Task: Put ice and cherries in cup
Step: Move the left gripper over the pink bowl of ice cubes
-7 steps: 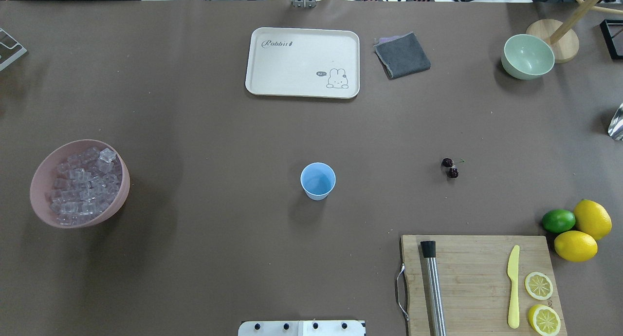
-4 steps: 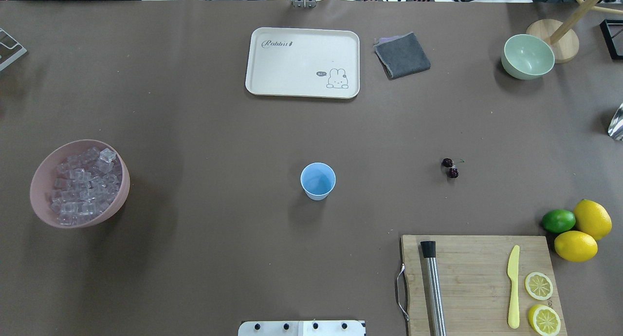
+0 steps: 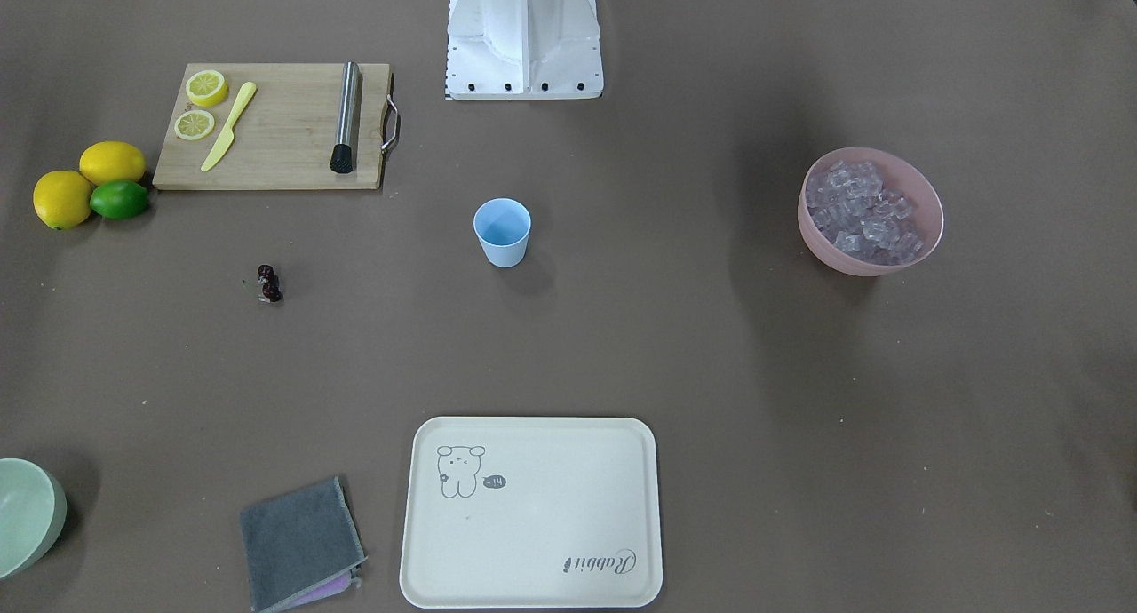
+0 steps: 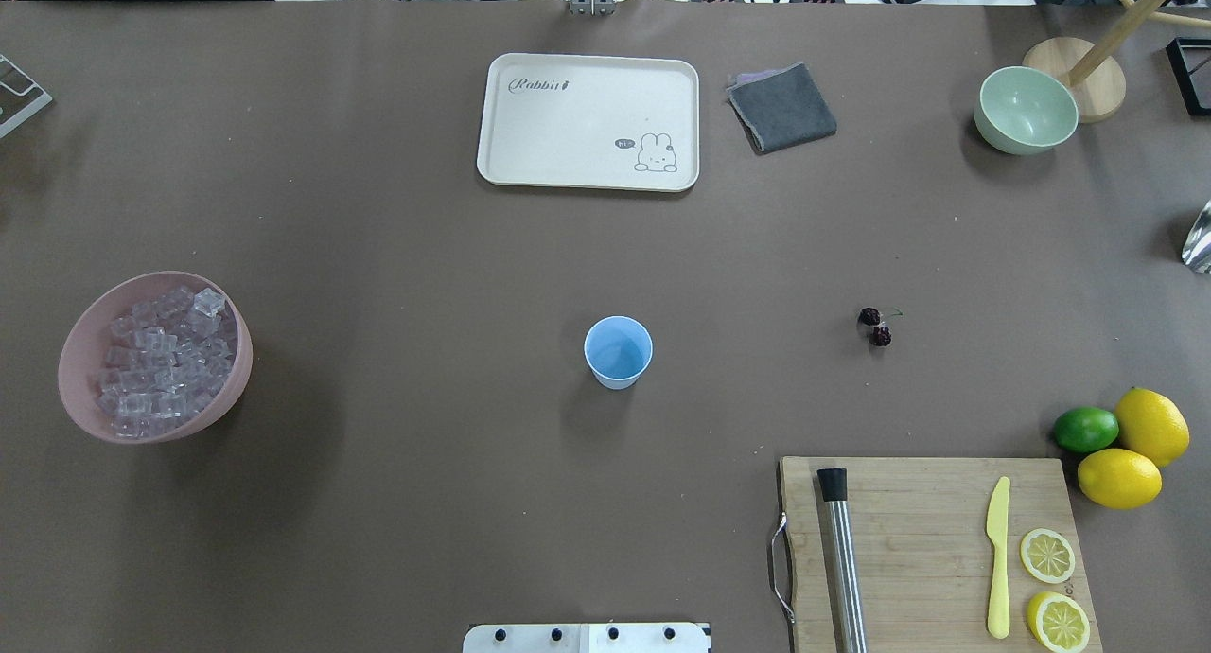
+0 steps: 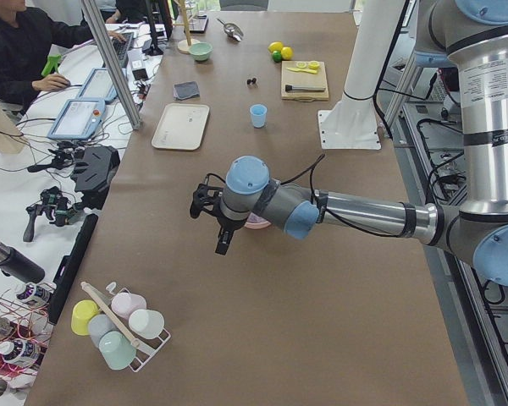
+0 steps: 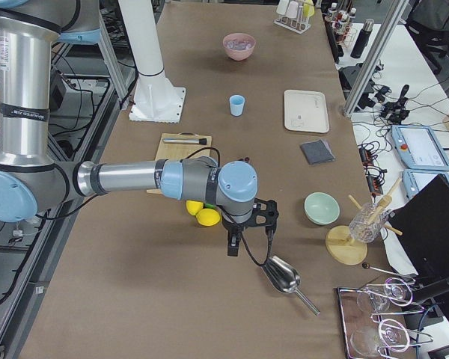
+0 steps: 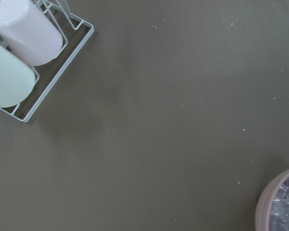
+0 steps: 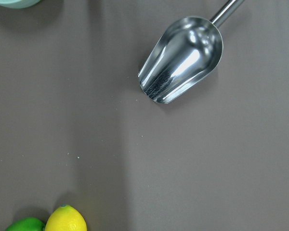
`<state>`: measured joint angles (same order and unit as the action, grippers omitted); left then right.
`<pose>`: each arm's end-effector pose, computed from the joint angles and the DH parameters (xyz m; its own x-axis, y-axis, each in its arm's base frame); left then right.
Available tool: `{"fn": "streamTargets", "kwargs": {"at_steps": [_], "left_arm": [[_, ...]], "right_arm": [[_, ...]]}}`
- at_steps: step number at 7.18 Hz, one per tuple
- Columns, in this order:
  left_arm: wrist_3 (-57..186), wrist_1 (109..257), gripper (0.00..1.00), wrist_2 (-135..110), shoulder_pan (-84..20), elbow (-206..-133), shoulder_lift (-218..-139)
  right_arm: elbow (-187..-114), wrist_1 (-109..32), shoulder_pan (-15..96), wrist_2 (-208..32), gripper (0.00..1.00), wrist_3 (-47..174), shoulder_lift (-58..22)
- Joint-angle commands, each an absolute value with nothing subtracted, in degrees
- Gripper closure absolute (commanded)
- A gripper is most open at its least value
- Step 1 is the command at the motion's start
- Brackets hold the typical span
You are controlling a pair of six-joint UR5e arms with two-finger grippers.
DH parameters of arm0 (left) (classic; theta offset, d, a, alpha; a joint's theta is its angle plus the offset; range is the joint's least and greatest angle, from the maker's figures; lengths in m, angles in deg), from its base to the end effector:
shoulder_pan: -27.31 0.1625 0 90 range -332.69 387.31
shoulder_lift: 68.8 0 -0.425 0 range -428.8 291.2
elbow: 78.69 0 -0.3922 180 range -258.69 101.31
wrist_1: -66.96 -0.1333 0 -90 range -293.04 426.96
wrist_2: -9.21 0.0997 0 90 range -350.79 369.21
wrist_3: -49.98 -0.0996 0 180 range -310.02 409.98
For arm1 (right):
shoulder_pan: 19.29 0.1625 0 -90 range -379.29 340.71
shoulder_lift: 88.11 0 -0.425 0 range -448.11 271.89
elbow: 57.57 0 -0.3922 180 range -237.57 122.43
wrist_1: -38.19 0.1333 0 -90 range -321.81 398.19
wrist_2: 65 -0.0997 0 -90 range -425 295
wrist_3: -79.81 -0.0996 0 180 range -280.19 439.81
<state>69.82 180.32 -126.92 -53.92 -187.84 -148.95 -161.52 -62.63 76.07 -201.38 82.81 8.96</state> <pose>0.0056 -0.4398 0.5222 0.6320 0.1787 -0.7541 0.0916 0.9490 0.3016 0.1013 -0.4242 0.6127 0.6862 0.0618 0.7248 -0.0574 0.9979 -0.0308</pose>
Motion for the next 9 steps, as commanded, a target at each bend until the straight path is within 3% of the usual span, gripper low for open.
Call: {"fn": "streamTargets", "kwargs": {"at_steps": [1, 5, 9], "left_arm": [[75.4, 180.9, 0.02, -124.9, -44.2, -194.2, -151.2], [73.2, 181.0, 0.02, -110.3, -25.7, -193.4, -161.9], [73.4, 181.1, 0.02, -109.8, -25.0, -188.4, -163.3]], "right_arm": [[-161.5, -62.6, 76.1, -201.5, 0.00, 82.7, 9.0], [-161.4, -62.6, 76.0, -204.3, 0.00, 82.7, 9.2], [-161.3, -62.6, 76.0, -204.4, 0.00, 82.7, 9.7]]}}
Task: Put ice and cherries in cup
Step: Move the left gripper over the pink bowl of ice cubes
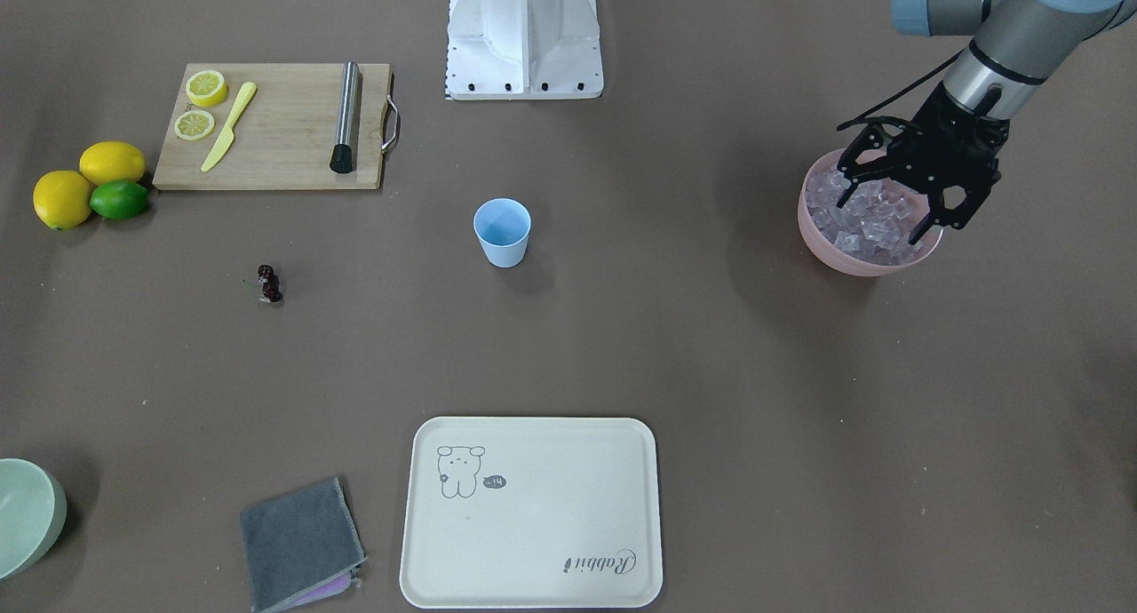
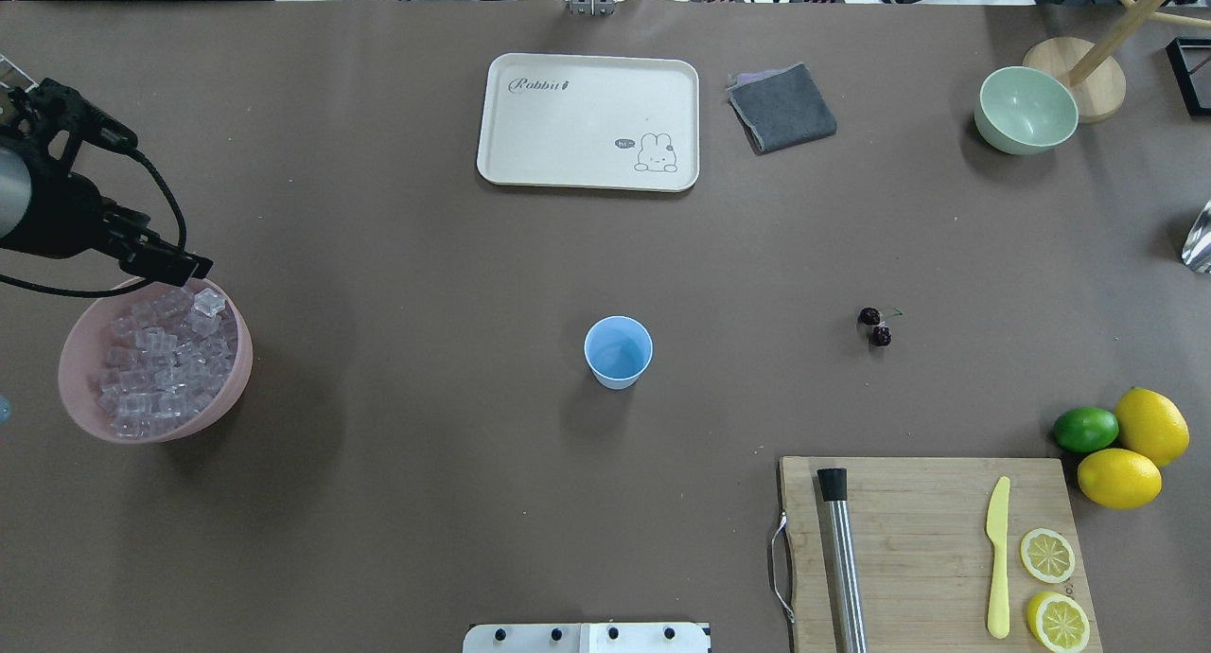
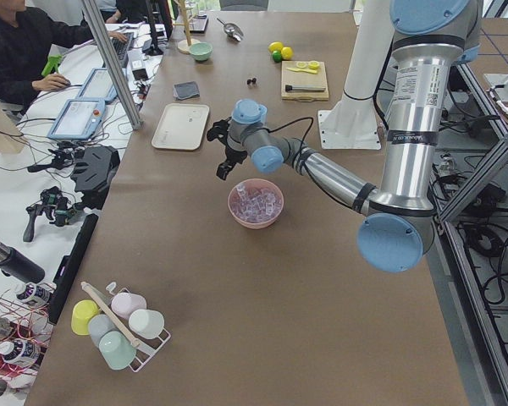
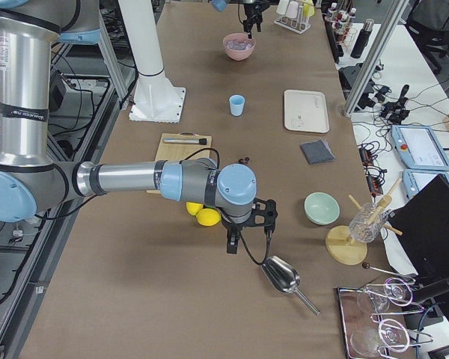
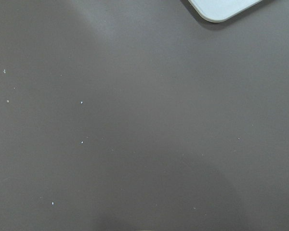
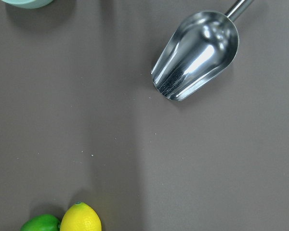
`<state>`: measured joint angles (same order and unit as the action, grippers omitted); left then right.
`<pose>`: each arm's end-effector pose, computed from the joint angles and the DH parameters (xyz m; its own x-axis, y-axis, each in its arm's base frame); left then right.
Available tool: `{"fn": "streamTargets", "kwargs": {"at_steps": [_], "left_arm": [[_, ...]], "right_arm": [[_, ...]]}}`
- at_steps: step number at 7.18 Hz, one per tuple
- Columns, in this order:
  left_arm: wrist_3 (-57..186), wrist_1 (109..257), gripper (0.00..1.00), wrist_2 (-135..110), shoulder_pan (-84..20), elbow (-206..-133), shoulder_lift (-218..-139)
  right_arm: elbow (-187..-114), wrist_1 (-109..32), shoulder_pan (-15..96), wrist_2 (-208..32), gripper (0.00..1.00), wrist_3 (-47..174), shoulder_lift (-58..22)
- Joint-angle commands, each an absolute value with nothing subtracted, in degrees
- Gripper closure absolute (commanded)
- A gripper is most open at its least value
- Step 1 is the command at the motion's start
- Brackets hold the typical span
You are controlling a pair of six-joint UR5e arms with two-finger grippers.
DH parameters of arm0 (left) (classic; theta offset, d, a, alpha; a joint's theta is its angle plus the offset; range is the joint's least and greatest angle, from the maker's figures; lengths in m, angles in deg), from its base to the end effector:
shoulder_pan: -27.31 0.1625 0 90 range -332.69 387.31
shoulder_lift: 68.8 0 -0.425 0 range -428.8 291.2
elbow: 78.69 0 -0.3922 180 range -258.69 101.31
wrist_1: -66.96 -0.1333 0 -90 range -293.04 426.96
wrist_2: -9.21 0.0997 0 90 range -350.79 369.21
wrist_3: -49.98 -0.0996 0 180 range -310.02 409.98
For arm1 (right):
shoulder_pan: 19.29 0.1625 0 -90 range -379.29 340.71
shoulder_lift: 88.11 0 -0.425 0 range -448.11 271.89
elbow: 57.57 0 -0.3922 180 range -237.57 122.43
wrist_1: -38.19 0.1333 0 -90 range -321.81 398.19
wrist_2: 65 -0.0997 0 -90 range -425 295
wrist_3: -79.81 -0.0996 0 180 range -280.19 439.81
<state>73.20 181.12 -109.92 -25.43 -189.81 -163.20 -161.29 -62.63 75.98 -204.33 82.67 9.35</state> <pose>0.2457 -0.4631 0.3976 0.5869 0.5544 -0.5901 -0.1745 0.7982 0.5765 0.0969 -0.4218 0.6138 0.6472 0.0702 0.7591 -0.0593 0.9974 -0.0417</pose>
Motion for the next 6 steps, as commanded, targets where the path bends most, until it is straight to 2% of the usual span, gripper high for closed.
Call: {"fn": "streamTargets", "kwargs": {"at_steps": [1, 6], "left_arm": [[73.4, 181.1, 0.02, -109.8, -23.9, -187.7, -163.3], [74.0, 181.3, 0.03, -109.7, -21.3, -186.0, -162.8]], "right_arm": [[-161.3, -62.6, 76.0, -204.5, 0.00, 82.6, 9.8], [-161.4, -62.6, 76.1, -204.6, 0.00, 82.6, 10.3]]}}
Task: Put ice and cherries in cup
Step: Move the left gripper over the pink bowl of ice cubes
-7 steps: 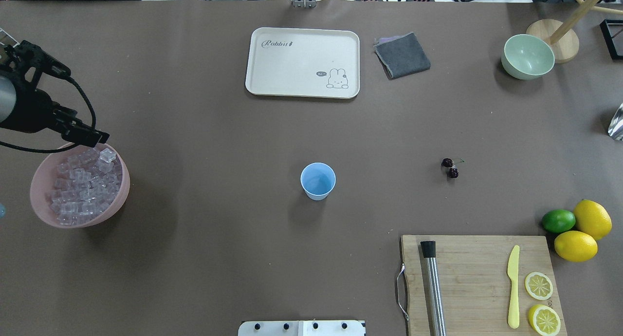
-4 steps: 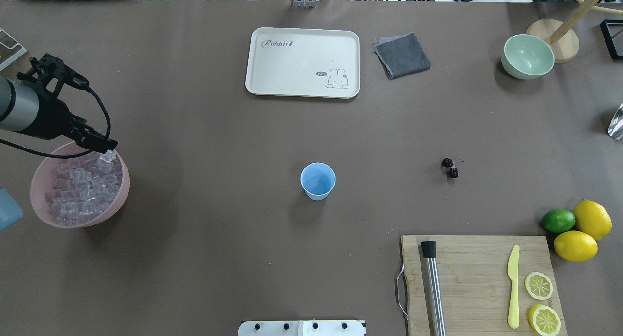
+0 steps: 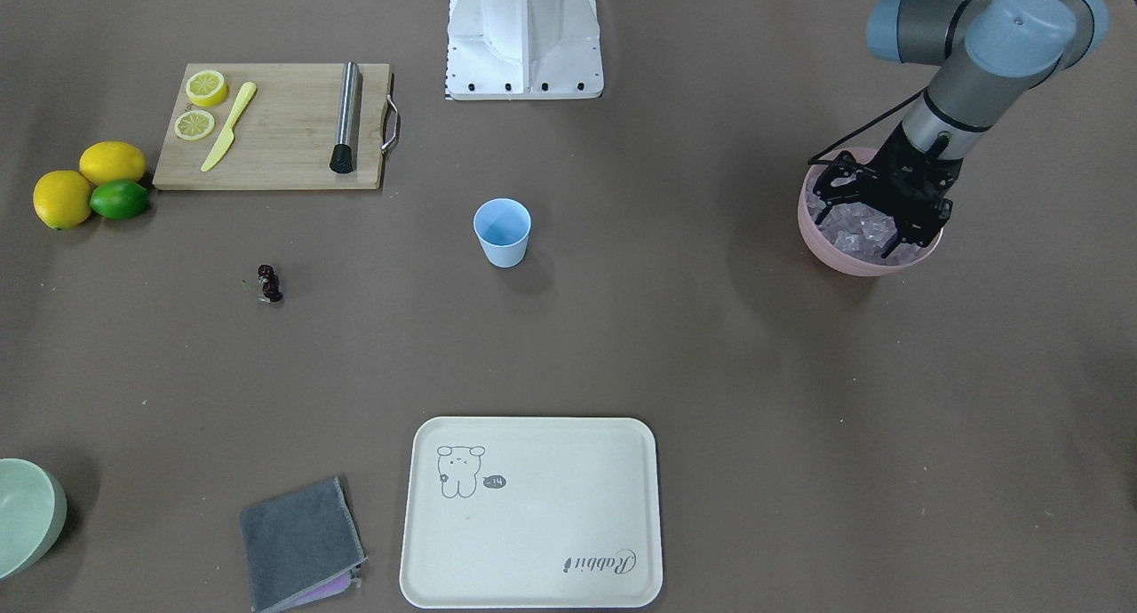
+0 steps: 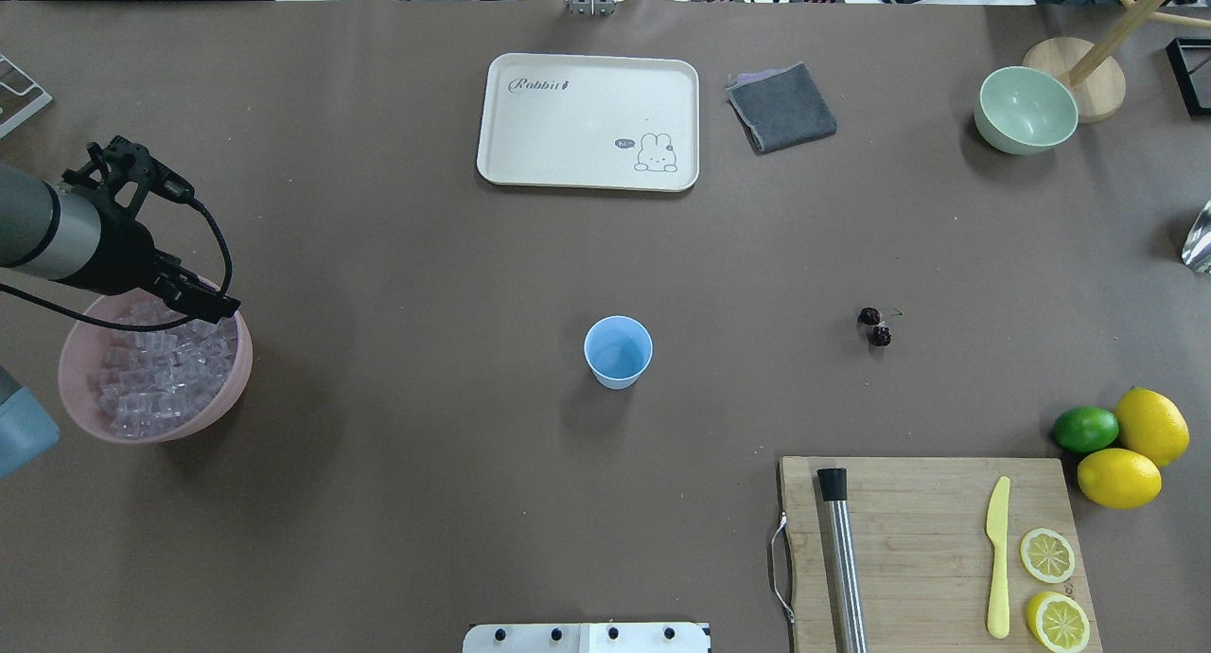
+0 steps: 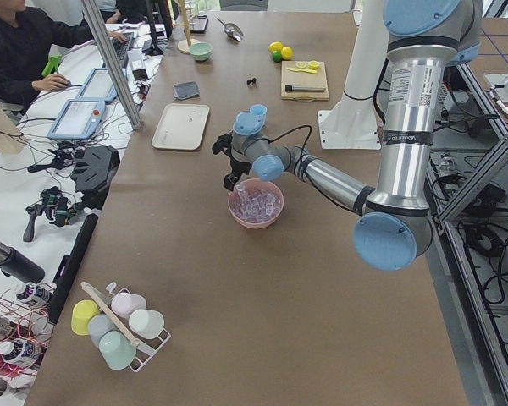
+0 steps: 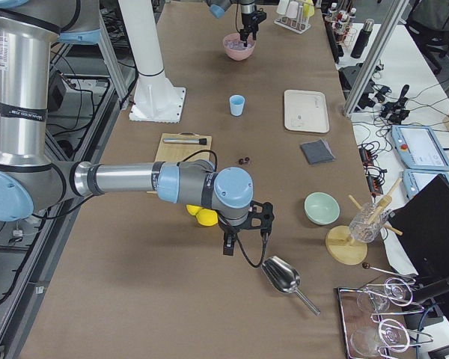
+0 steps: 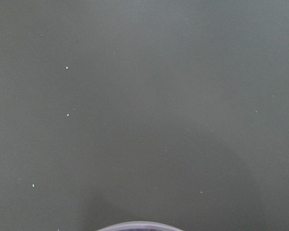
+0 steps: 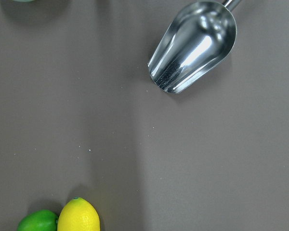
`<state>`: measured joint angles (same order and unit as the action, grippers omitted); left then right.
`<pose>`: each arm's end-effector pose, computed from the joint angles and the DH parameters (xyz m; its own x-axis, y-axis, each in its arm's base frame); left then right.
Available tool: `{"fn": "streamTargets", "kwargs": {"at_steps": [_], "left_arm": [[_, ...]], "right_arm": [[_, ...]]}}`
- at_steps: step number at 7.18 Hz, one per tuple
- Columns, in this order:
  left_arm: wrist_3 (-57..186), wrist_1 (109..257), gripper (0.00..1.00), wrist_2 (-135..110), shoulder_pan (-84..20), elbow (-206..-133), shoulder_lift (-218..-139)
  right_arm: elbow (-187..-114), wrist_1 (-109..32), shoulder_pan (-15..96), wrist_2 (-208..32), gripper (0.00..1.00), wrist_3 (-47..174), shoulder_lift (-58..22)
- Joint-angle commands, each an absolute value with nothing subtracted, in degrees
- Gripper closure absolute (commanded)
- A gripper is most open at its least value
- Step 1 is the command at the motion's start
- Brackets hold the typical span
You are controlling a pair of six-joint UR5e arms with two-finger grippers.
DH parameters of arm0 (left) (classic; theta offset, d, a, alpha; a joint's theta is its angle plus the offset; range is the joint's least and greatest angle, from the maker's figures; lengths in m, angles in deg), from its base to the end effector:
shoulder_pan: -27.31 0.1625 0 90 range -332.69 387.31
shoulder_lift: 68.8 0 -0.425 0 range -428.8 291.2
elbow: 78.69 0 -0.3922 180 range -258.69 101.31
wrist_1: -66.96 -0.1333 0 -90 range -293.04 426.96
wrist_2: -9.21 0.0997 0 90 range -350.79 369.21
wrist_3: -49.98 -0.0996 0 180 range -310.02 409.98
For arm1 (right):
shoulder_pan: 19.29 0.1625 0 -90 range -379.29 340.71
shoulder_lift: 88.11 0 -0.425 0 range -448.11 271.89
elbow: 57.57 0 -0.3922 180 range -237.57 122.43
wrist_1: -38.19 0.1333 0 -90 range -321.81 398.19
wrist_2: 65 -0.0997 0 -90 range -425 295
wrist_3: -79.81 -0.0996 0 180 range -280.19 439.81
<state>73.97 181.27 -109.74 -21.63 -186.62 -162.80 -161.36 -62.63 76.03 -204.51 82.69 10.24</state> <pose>0.2809 -0.4520 0.4283 0.5777 0.5539 -0.5995 -0.2402 0.8173 0.5237 0.0964 -0.4148 0.6195 0.6437 0.0812 0.7609 -0.0600 0.9966 -0.0556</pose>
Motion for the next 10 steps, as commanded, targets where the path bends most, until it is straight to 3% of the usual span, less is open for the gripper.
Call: {"fn": "streamTargets", "kwargs": {"at_steps": [1, 5, 7, 9, 10], "left_arm": [[73.9, 181.3, 0.03, -109.7, -21.1, -185.5, -162.7], [74.0, 181.4, 0.13, -109.7, -21.1, -185.3, -162.2], [74.2, 181.4, 0.38, -109.7, -21.2, -186.4, -161.1], [74.3, 181.4, 0.72, -109.8, -21.2, -188.0, -159.9], [74.3, 181.4, 0.84, -109.9, -21.2, -188.2, -159.8]], "right_arm": [[-161.4, -62.6, 76.1, -204.6, 0.00, 82.7, 10.3], [-161.8, -62.6, 76.1, -204.8, 0.00, 82.6, 10.2], [-161.8, -62.6, 76.0, -204.8, 0.00, 82.6, 10.2], [-162.2, -62.6, 76.1, -204.8, 0.00, 82.5, 10.2], [-162.3, -62.6, 76.1, -204.8, 0.00, 82.5, 10.2]]}}
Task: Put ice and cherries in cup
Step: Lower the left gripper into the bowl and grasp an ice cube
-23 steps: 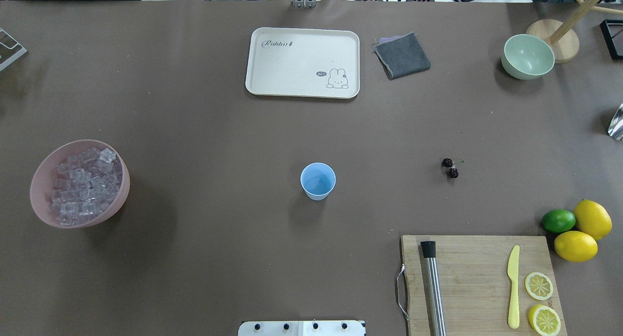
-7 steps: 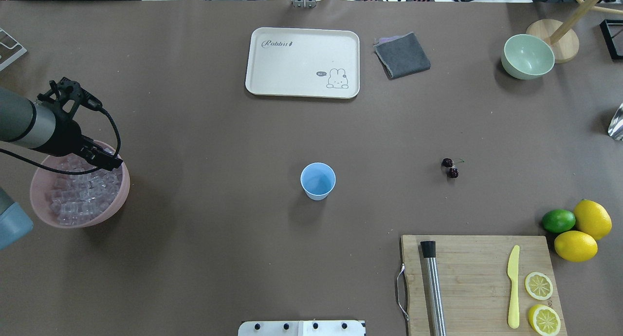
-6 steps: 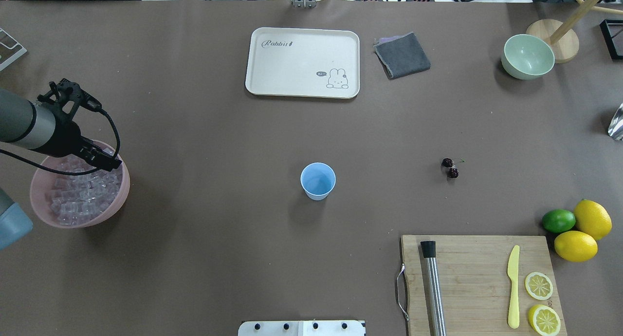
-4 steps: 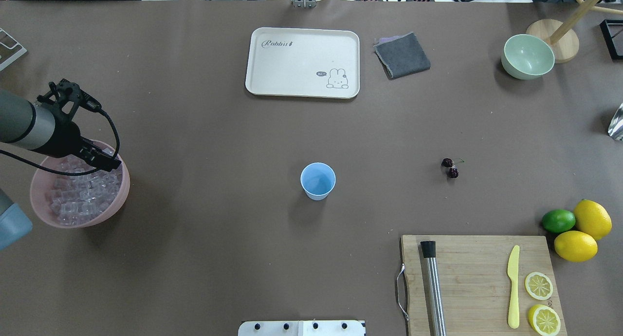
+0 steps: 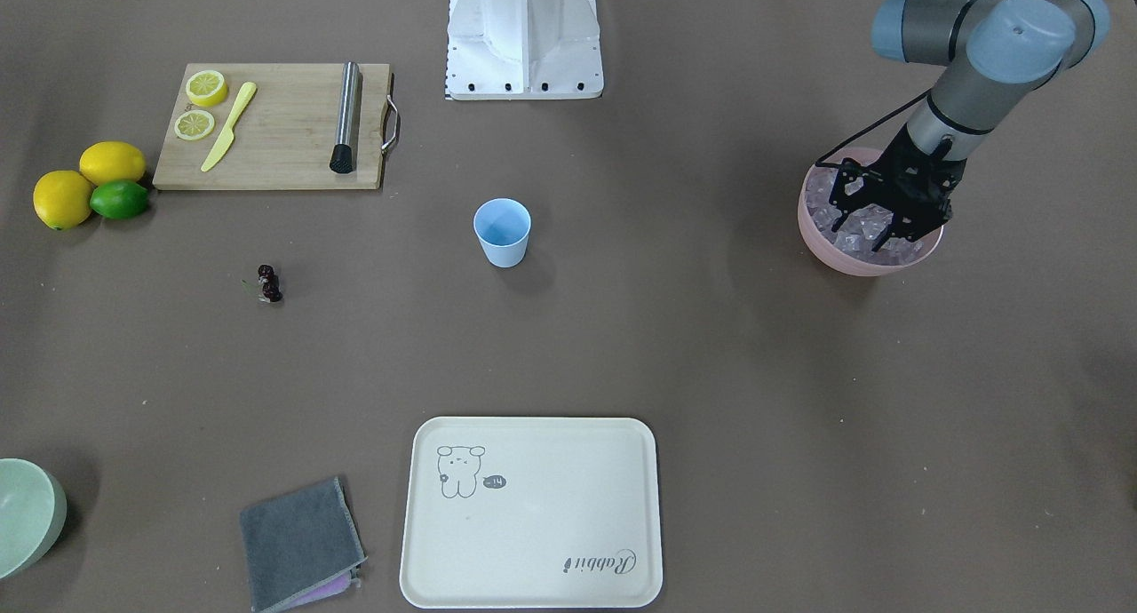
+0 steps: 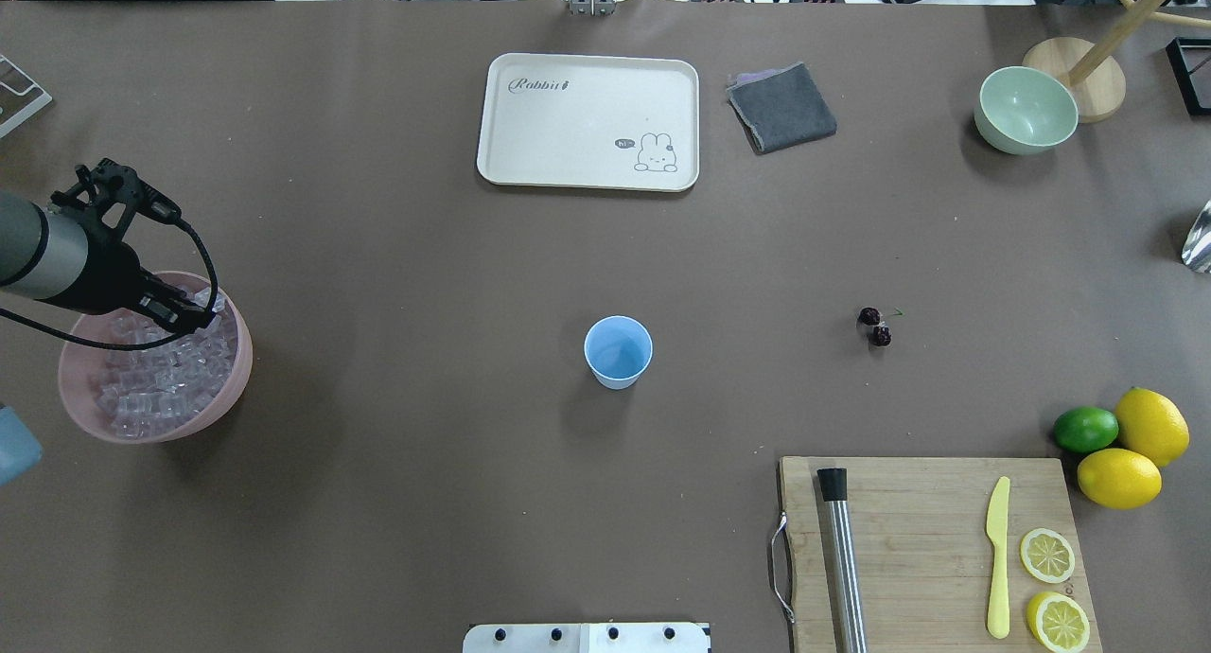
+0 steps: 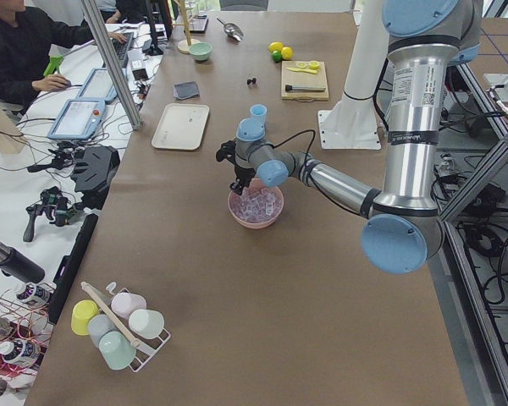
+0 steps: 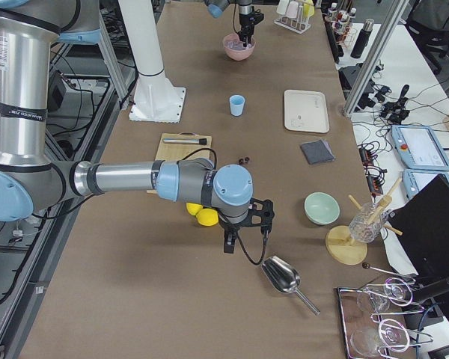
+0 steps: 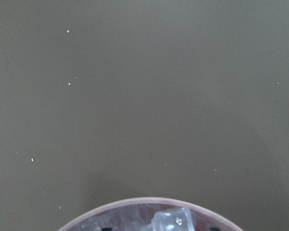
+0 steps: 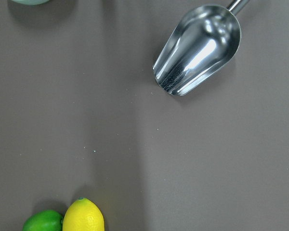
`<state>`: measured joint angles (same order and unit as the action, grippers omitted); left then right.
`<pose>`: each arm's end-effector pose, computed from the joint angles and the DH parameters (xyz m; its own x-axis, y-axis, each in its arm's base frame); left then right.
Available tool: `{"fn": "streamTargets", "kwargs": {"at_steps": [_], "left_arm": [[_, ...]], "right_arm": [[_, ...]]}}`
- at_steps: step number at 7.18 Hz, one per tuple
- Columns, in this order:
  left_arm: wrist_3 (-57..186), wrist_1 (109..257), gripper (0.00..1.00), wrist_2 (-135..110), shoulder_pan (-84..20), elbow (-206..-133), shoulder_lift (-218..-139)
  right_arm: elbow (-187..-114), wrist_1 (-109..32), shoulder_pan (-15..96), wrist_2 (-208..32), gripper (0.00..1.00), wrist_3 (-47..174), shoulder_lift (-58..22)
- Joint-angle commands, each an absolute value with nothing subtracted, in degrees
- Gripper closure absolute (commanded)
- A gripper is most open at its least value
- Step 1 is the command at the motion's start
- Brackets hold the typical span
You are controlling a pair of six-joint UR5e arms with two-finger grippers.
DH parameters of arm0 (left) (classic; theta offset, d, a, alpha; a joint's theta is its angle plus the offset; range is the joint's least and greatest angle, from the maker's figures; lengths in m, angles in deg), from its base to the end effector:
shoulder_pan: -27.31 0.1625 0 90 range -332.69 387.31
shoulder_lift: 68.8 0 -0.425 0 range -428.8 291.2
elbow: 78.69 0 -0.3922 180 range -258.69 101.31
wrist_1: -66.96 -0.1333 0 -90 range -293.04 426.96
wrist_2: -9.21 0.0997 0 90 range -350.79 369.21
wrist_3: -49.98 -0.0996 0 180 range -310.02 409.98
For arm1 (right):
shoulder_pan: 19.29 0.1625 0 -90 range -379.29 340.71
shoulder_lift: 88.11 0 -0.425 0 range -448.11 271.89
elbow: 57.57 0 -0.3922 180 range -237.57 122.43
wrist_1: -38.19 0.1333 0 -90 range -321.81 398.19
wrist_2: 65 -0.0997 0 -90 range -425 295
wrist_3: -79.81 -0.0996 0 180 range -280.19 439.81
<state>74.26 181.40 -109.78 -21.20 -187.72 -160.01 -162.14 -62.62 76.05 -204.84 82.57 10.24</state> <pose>0.2736 -0.4377 0.4436 0.5852 0.5419 -0.6033 -0.2528 0.8288 0.4992 0.0962 -0.4153 0.6125 0.6402 0.0730 0.7648 -0.0620 0.9971 -0.0432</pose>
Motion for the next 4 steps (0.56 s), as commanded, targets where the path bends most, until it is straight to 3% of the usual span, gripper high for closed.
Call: {"fn": "streamTargets", "kwargs": {"at_steps": [1, 2, 3, 4], "left_arm": [[74.3, 181.4, 0.84, -110.0, -21.2, -188.3, -159.9], [74.3, 181.4, 0.84, -110.1, -21.2, -188.2, -159.9], [74.3, 181.4, 0.68, -110.1, -21.2, -188.2, -159.9], [74.2, 181.4, 0.03, -109.9, -21.3, -188.3, -159.8]], "right_arm": [[-162.3, -62.6, 76.1, -204.8, 0.00, 82.6, 10.1], [-162.3, -62.6, 76.0, -204.8, 0.00, 82.6, 10.1], [-162.3, -62.6, 76.0, -204.8, 0.00, 82.6, 10.0], [-162.3, -62.6, 76.0, -204.8, 0.00, 82.5, 9.8]]}}
